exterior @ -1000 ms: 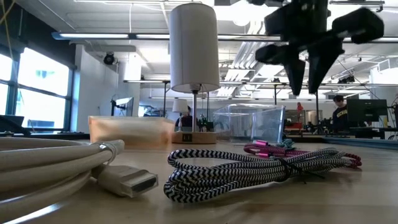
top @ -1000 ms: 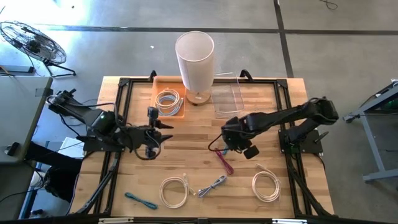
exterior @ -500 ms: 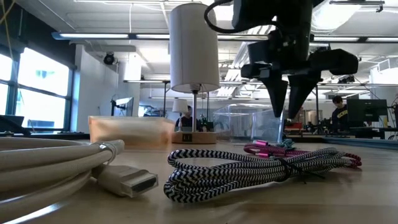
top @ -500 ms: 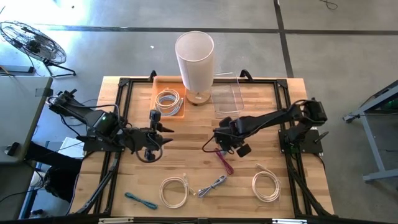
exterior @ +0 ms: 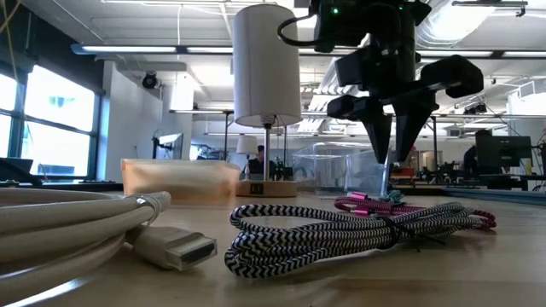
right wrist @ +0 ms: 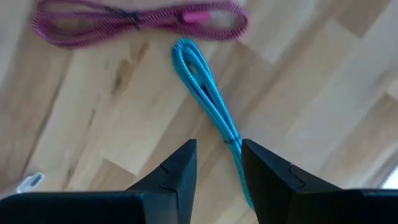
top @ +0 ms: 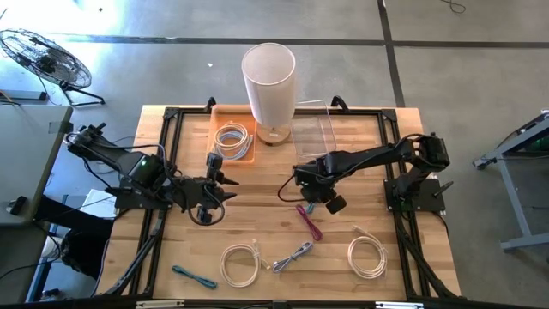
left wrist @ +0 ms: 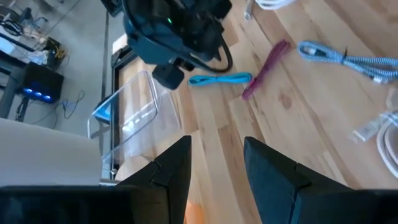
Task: Pick & Place USB Port
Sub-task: Put the top blue USB cable into the transparent bin
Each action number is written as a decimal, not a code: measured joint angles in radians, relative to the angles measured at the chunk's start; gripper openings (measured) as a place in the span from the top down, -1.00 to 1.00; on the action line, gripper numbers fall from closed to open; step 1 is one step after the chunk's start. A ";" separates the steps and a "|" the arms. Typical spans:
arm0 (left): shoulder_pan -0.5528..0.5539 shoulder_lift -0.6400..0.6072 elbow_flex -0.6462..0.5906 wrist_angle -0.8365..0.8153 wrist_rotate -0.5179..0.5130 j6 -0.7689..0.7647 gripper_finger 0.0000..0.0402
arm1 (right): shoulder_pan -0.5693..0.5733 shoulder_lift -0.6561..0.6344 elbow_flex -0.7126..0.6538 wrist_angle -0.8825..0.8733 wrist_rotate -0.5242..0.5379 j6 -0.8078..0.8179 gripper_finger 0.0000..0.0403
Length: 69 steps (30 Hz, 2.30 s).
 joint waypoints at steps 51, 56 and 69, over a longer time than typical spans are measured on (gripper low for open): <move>0.000 -0.005 0.000 -0.077 0.061 0.018 0.29 | -0.014 0.079 0.009 -0.060 0.273 0.318 0.93; 0.000 -0.020 0.002 -0.126 -0.049 0.027 0.29 | -0.005 -0.059 0.044 -0.167 0.265 0.518 0.93; 0.000 -0.021 0.002 -0.229 -0.583 -0.010 0.29 | -0.137 -0.381 0.065 0.052 0.412 1.020 0.93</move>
